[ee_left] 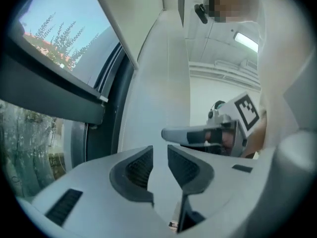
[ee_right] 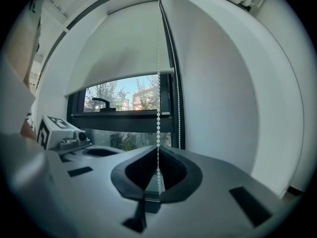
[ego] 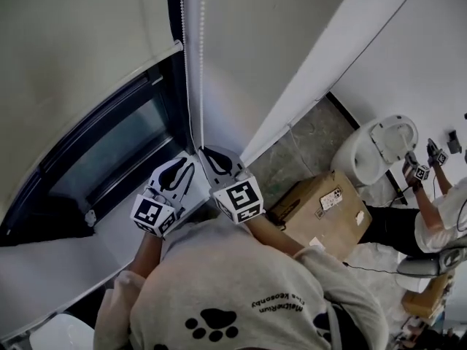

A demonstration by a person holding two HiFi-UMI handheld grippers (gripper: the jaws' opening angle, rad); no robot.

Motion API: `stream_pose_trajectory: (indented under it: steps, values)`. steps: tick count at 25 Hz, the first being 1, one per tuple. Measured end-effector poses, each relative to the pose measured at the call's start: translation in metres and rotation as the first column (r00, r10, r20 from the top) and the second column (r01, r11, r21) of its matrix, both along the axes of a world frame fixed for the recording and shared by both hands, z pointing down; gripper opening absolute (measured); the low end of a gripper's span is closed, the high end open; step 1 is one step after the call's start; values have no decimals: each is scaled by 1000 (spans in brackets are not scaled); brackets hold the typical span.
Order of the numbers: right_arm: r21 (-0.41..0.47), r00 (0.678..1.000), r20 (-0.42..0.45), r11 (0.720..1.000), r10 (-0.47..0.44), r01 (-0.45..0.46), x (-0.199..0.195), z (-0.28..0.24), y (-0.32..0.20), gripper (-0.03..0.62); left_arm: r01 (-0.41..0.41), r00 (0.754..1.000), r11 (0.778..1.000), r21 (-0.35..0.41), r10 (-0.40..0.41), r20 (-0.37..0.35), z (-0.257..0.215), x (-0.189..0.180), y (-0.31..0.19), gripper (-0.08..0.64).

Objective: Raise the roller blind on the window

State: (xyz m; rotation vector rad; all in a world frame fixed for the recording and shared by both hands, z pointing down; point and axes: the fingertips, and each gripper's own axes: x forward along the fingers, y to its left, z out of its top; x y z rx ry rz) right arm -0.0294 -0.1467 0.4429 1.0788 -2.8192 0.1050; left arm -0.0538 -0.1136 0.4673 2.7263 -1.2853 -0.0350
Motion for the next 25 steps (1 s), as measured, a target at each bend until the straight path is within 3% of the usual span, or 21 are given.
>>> stream_pose_trajectory:
  steps: [1,6,13,25]
  values:
    - [-2,1000,1,1000,-3,3,0,0,-1,12,2,1000,1000,11,-2,-16,-10,-1,-1,100]
    - [-4,1000,8,1000,-22,22,-3,1,1,12,12,998,998,64,-8,-58,-69,1,-8,100]
    - [7,999,12,999,-44,44,-8,-1,4,12,-11,1000,989,150,12,-3,-143,19,-25,100]
    - [17,997,-7,997,-72,72,-7,-2,1,12,-33,999,994,104,31,20,-152,29,-41,18]
